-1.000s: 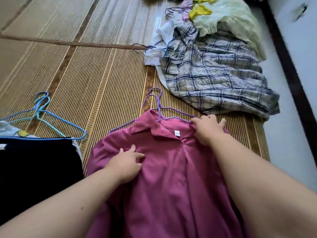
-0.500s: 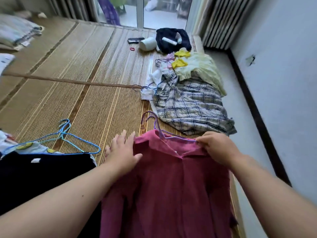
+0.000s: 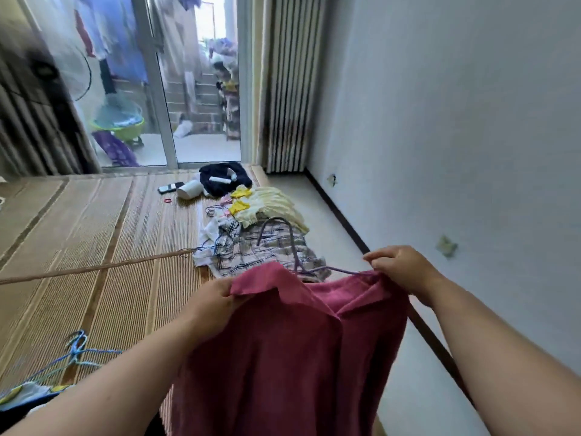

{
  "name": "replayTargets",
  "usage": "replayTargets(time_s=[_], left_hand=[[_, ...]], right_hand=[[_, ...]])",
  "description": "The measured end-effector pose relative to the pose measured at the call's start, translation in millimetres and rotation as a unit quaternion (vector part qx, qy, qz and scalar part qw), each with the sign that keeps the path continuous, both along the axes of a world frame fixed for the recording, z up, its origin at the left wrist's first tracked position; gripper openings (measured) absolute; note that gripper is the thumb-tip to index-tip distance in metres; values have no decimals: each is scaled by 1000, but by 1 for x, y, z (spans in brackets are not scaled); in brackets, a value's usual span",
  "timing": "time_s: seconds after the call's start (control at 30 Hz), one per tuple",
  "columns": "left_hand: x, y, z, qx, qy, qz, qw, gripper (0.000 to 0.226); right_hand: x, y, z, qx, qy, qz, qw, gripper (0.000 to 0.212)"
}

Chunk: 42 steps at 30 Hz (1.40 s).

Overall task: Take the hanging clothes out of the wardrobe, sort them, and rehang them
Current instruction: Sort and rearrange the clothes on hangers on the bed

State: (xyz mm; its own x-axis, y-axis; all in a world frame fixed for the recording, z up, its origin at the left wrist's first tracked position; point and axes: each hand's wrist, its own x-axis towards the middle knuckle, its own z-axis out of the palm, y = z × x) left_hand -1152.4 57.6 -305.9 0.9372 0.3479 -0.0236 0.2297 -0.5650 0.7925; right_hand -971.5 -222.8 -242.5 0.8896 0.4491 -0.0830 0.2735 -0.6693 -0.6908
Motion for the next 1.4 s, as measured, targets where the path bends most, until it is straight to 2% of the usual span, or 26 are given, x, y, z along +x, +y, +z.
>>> replayTargets(time_s=[0.07,0.17,0.23,0.33,0.4,0.47,0.57,0.67,0.73,0.83,0.93,1.0,1.07,1.1,1.17,1.23,1.3,1.4], left_hand=[[7,-26,22,84,-10,-17,996,13],[24,-74,53,196,-32,-32,980,15],[43,-111,67,251,-64,-47,965,14],[79,-167,77,273,-110,-70,953,9],[112,-200,76,258,-103,-64,959,6],[148,-232,73,227,-63,-34,971,24],[214,-292,65,180,-31,18,983,32],[263,-349,61,139,-21,49,989,31],[289,-382,64,118,-18,62,991,31],[314,-416,73,85,-39,63,994,34],[335,-432,75,96,-60,79,990,20],[347,-432,75,92,-83,88,988,11],[361,-427,75,73,-115,87,987,5],[369,-424,76,69,-131,87,985,6],[387,-417,78,72,-148,93,982,7],[404,-409,79,79,-148,106,980,13],[420,-400,79,86,-143,114,979,22],[448,-369,77,97,-141,139,975,30]], right_hand=[[0,-31,12,-52,38,-64,996,30],[5,-73,29,-284,86,-54,953,41],[16,-108,33,-337,94,-63,935,46],[37,-166,36,-271,71,-150,948,42],[61,-209,34,-171,34,-229,958,32],[88,-252,30,-73,-30,-296,952,14],[144,-310,32,15,-105,-331,938,13],[185,-345,44,91,-140,-313,935,7],[205,-362,48,101,-152,-275,944,9],[221,-372,47,51,-163,-168,971,12],[235,-376,41,-32,-132,-52,989,14],[249,-378,42,-44,-215,-48,974,20],[272,-382,51,-10,-344,-98,934,16],[287,-383,59,-3,-364,-109,925,24],[323,-381,75,-78,-317,-57,943,56],[359,-372,86,-186,-251,5,950,63],[391,-358,90,-198,-203,69,956,46],[434,-321,85,-149,-174,141,963,14]])
